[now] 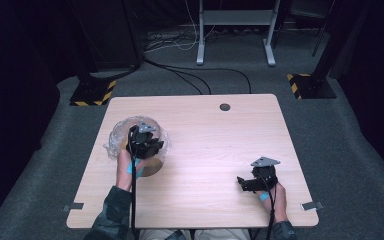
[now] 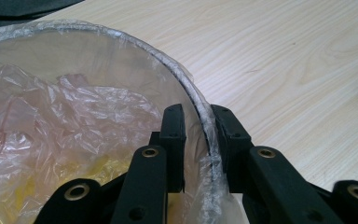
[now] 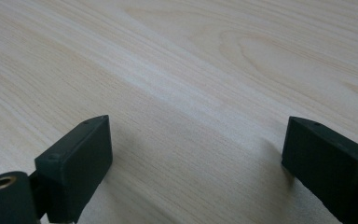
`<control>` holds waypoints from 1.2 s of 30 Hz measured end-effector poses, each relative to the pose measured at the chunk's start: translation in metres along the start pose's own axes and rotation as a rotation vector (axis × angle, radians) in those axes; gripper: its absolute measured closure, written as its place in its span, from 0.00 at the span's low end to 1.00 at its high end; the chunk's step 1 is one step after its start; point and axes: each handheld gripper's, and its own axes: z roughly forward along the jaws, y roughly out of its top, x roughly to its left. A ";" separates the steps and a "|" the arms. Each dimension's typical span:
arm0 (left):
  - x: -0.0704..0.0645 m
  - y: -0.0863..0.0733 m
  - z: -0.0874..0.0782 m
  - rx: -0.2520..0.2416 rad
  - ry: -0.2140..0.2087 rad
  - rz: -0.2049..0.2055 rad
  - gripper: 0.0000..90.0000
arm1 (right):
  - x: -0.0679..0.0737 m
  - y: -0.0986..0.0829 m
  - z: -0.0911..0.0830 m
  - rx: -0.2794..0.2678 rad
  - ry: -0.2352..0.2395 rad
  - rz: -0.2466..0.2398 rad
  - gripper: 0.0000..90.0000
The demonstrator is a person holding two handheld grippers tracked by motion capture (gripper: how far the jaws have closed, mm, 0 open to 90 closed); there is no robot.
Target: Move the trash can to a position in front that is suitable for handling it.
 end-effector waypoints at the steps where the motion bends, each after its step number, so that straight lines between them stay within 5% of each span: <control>1: -0.001 0.001 0.000 -0.002 -0.004 0.001 0.84 | 0.000 0.000 0.000 0.001 0.000 0.001 0.08; 36: -0.034 0.019 0.017 -0.013 -0.102 0.024 0.84 | 0.000 0.000 0.000 -0.001 0.001 -0.001 0.08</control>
